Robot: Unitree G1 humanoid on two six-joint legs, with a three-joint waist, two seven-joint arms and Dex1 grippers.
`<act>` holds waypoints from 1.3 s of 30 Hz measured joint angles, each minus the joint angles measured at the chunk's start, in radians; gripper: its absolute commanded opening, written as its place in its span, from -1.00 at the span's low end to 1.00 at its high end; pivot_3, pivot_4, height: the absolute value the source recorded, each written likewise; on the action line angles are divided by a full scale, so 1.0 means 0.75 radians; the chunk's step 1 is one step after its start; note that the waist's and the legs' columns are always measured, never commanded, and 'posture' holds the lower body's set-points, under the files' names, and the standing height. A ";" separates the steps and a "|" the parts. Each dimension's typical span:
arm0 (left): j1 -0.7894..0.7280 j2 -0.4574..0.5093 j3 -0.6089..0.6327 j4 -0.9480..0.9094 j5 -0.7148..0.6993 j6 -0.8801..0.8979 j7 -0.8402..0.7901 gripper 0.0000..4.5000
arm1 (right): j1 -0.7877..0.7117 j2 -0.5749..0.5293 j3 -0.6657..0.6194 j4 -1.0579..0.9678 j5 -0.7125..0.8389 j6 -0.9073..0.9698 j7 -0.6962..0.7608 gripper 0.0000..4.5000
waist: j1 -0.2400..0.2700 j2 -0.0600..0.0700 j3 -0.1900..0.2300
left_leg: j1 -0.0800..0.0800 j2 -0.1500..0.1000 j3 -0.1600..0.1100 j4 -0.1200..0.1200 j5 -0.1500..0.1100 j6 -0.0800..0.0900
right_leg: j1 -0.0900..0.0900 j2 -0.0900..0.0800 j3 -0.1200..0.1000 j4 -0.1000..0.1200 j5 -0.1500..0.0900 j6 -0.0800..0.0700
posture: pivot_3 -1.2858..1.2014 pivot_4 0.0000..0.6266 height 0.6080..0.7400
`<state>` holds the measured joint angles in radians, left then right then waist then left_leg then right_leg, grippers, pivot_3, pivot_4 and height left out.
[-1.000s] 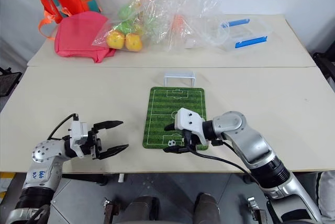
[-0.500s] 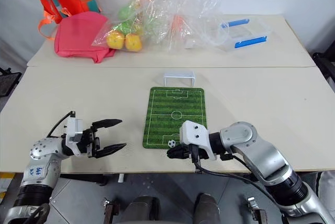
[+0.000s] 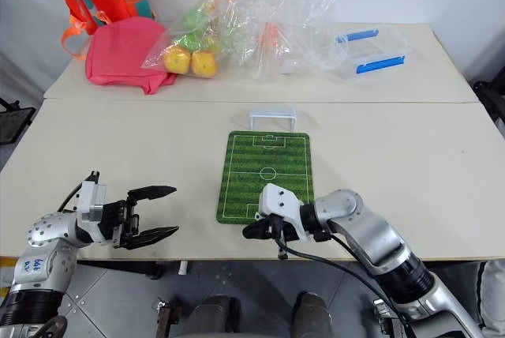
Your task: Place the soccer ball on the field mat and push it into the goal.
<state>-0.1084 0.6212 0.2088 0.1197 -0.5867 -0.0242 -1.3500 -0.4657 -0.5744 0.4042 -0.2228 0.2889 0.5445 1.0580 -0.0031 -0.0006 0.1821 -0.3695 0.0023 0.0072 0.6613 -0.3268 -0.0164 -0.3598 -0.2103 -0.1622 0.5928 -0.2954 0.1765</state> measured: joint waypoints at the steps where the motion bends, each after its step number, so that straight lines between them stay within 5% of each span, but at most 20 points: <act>1: -0.004 -0.002 0.000 0.000 0.002 -0.001 0.007 1.00 | -0.033 0.014 -0.015 0.055 -0.015 -0.023 -0.015 -0.99 | -0.001 0.000 0.000 | 0.000 0.000 0.000 0.000 0.000 0.000 | 0.000 0.000 0.000 0.000 0.000 0.000 | 0.03 -0.52 1.00; 14: -0.170 -0.037 -0.017 0.128 0.055 -0.033 0.038 1.00 | -0.339 0.007 -0.423 0.433 -0.098 -0.217 -0.260 -0.99 | -0.007 0.000 0.000 | -0.001 0.001 0.001 -0.002 0.000 0.000 | -0.002 0.002 0.000 0.000 0.000 0.000 | 0.03 -0.52 1.00; 30: -0.322 -0.100 -0.041 0.348 0.108 -0.124 0.014 1.00 | 0.020 -0.434 -0.631 0.344 -0.014 -0.204 0.027 -0.99 | 0.002 0.000 0.000 | -0.001 0.002 0.004 -0.001 -0.001 0.001 | -0.001 0.002 0.001 -0.002 0.000 0.000 | 0.03 -0.52 1.00; 33: -0.322 -0.095 -0.036 0.408 0.111 -0.143 -0.001 1.00 | 0.167 -0.472 -0.663 0.319 0.032 -0.244 0.142 -0.74 | 0.004 0.000 0.000 | -0.001 0.001 0.004 0.000 -0.001 0.001 | -0.001 0.002 0.001 -0.002 0.001 0.001 | 0.03 -0.52 1.00; 39: -0.371 -0.064 -0.004 0.577 0.134 -0.221 -0.016 1.00 | 0.269 -0.479 -0.754 0.485 0.064 -0.462 0.243 0.17 | 0.001 -0.001 0.001 | 0.000 0.002 0.005 0.003 -0.001 0.001 | 0.001 0.002 0.003 -0.002 0.002 0.000 | 0.03 -0.52 1.00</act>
<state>-0.3863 0.5735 0.2058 0.5523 -0.4858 -0.1899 -1.3622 -0.2636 -0.9338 -0.1612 0.1410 0.3371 0.1981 1.2405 -0.0025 -0.0014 0.1826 -0.3695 0.0036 0.0111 0.6636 -0.3277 -0.0153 -0.3592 -0.2091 -0.1602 0.5915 -0.2942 0.1767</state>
